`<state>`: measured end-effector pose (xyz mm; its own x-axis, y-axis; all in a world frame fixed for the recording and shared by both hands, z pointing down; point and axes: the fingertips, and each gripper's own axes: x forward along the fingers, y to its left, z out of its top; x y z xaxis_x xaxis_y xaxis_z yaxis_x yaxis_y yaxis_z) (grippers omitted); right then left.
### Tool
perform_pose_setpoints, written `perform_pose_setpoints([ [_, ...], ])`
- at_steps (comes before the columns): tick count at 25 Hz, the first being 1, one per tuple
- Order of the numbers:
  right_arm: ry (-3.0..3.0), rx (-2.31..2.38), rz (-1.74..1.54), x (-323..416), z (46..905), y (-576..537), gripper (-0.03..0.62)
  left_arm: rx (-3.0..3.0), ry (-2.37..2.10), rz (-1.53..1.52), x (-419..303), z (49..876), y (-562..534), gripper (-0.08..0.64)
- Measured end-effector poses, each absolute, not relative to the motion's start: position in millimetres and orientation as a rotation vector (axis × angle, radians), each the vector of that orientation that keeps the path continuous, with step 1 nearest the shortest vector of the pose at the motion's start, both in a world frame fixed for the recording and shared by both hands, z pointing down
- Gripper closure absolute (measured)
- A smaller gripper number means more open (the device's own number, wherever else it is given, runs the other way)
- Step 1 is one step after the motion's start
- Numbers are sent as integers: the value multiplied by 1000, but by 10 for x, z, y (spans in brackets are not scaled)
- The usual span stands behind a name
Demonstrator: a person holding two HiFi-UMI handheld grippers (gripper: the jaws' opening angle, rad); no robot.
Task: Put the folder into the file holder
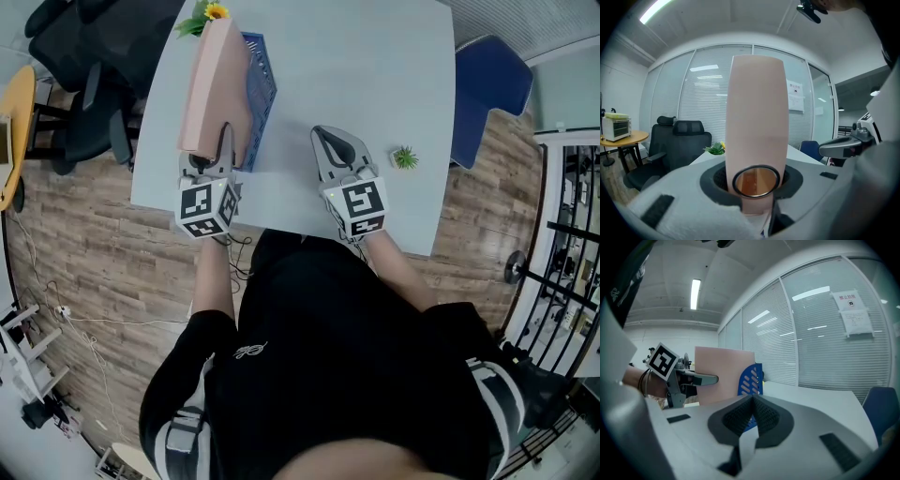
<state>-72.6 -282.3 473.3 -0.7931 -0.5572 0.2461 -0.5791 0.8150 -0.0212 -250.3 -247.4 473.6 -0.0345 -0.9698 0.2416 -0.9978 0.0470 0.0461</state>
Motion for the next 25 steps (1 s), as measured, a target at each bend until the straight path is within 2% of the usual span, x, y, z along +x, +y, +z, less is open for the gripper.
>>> perform_pose_setpoints([
  [25,-2747,903,155,-709,4799,-2781,588,2013,-2073,235,-2512,4957,-2465,423],
])
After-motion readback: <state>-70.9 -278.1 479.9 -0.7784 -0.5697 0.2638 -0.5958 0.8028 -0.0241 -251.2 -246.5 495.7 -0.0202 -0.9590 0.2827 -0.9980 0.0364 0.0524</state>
